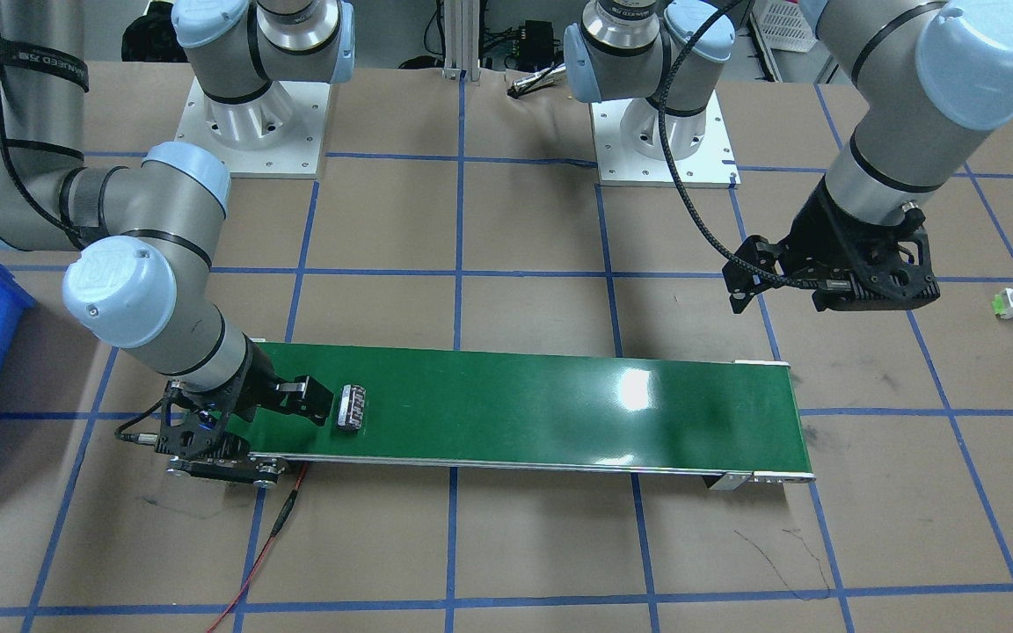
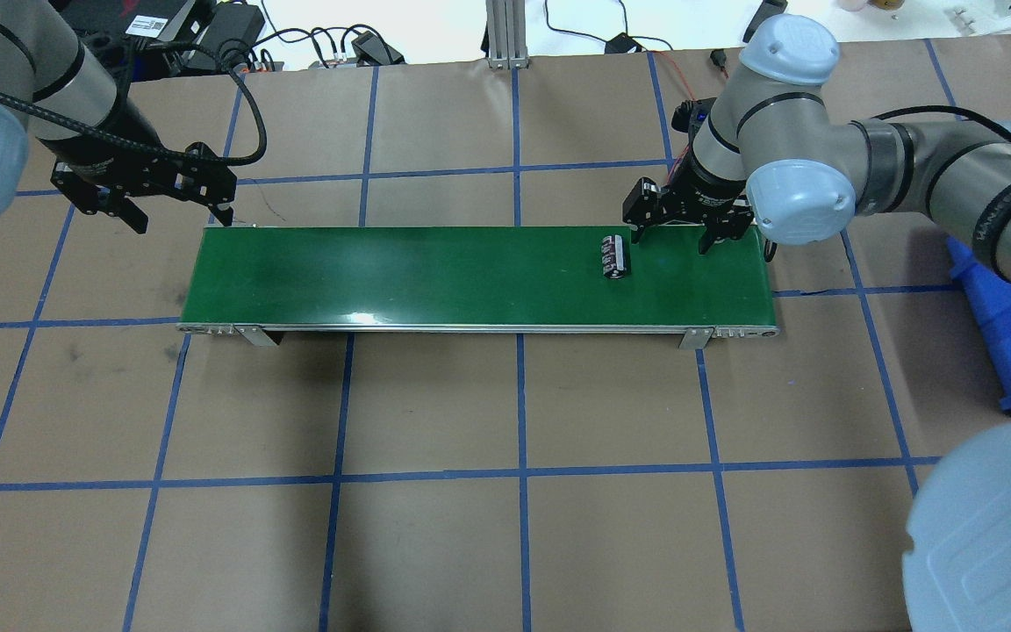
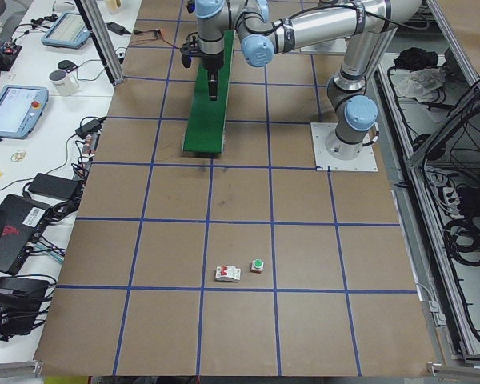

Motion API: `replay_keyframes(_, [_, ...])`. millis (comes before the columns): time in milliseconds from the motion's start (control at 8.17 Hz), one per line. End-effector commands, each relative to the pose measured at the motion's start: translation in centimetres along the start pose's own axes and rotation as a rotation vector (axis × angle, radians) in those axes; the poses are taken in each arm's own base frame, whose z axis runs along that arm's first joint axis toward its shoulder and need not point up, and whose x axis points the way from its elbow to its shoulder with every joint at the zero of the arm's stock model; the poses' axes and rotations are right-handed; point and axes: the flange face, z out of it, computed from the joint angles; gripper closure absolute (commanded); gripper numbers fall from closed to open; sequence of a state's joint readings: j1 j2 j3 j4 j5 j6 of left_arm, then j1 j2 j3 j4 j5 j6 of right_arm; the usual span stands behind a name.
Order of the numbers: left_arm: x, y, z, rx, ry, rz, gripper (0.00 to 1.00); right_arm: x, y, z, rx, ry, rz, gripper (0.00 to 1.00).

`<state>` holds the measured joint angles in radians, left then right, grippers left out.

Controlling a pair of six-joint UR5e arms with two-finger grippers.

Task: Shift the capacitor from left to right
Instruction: 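Close the right gripper on the capacitor on the belt and lift it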

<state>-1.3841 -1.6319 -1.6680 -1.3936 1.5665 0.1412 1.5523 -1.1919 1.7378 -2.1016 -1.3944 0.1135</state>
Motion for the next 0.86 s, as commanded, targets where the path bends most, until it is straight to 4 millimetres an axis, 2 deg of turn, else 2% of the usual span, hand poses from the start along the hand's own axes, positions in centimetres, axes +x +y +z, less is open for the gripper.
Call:
replay_keyframes(0, [-0.01, 0.0, 0.05, 0.0, 0.002, -0.001, 0.0, -0.04, 0.13, 0.16, -0.003, 0.002, -0.003, 0.0])
replay_keyframes(612, [0.03, 0.01, 0.07, -0.001, 0.005, 0.001, 0.0, 0.37, 0.53, 0.98, -0.024, 0.026, -0.011, 0.0])
replay_keyframes(734, [0.01, -0.03, 0.15, -0.003, 0.004, 0.001, 0.0, 0.56, 0.51, 0.98, -0.022, 0.045, -0.013, 0.03])
